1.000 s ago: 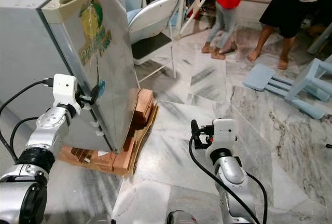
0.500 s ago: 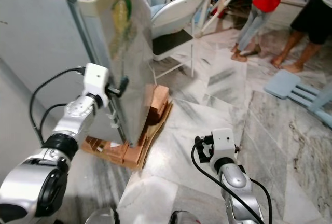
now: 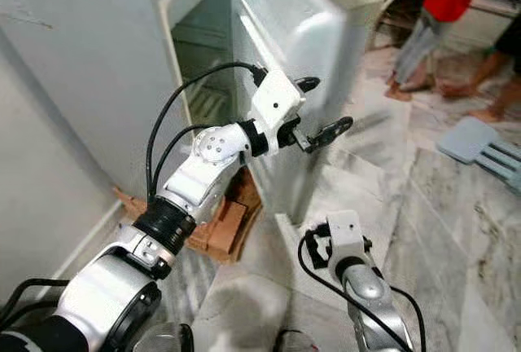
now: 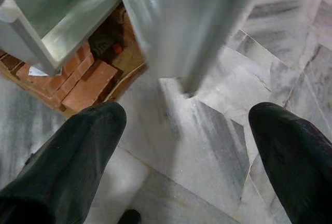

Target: Restocking fridge

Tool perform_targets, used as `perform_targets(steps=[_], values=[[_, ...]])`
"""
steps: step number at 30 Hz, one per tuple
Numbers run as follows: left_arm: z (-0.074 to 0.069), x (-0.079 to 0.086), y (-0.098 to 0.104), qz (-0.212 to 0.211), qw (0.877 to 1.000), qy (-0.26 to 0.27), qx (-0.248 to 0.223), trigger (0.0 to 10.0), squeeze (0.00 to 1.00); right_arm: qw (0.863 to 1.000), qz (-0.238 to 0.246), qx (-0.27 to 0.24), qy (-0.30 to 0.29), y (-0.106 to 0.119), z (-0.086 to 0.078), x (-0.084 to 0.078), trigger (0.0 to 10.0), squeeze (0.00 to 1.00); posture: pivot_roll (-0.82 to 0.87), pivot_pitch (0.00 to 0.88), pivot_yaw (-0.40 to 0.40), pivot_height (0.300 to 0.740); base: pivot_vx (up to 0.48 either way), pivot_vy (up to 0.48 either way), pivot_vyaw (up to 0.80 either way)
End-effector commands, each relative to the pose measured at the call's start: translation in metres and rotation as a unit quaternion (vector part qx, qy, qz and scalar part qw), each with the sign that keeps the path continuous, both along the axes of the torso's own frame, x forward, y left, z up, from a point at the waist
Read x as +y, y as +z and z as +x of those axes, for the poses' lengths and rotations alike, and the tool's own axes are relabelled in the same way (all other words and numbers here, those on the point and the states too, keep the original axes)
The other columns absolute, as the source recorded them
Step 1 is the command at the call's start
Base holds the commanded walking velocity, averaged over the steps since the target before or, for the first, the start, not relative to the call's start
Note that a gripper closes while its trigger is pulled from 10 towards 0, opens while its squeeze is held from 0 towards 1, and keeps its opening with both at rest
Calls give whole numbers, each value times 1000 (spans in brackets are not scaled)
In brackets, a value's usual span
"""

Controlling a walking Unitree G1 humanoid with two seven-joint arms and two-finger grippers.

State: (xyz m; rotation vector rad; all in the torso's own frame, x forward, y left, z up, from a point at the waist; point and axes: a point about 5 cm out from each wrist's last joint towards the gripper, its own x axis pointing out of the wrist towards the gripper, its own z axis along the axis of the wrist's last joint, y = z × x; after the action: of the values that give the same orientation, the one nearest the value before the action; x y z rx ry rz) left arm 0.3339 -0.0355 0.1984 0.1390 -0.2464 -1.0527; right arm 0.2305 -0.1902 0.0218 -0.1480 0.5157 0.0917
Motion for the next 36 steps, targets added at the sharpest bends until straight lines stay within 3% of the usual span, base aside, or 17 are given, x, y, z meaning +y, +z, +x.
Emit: perform_targets(steps=[1,2,4,5,6,8,10,13,20,23,25,36], values=[[13,18,-6,-8,999,52,8,10000,0,1000,-4,-2,-5,1,1,-2,10000,0,25,66,-27,740,0,0,0],[13,18,-6,-8,999,52,8,10000,0,1000,-4,-2,-5,1,1,-2,10000,0,25,66,-27,740,0,0,0],[24,48,-19,0,994,103,21,10000,0,1000,-6,-8,-3,3,4,-1,10000,0,28,69,-29,740,0,0,0],[24,48,-19,0,994,103,21,10000,0,1000,-6,-8,-3,3,4,-1,10000,0,28,69,-29,740,0,0,0],[26,70,-29,2,990,138,38,10000,0,1000,-14,-15,0,5,6,1,10000,0,33,72,-32,740,0,0,0],[24,98,-43,2,982,181,57,10000,0,999,-17,-30,0,10,11,4,10000,0,36,70,-34,740,0,-347,0],[14,134,-61,6,970,227,81,10000,0,999,-16,-43,2,14,17,7,10000,0,43,69,-36,740,0,-465,0],[11,144,-67,8,966,242,89,10000,0,999,-21,-45,7,14,18,8,10000,0,45,69,-37,740,0,-480,0],[-18,195,-87,35,947,307,83,10000,0,997,-17,-69,3,24,25,13,10000,0,57,67,-35,740,0,-460,0],[-29,207,-90,48,942,321,82,10000,0,997,-16,-72,1,25,26,13,10000,0,64,65,-33,740,170,-413,0],[-48,226,-97,70,928,354,89,10000,0,997,-13,-81,-2,29,31,13,10000,0,87,67,-31,740,343,-328,-684],[-75,251,-99,70,898,421,107,10000,0,991,5,-133,2,51,51,22,10000,0,85,67,-45,740,427,-99,-800]])
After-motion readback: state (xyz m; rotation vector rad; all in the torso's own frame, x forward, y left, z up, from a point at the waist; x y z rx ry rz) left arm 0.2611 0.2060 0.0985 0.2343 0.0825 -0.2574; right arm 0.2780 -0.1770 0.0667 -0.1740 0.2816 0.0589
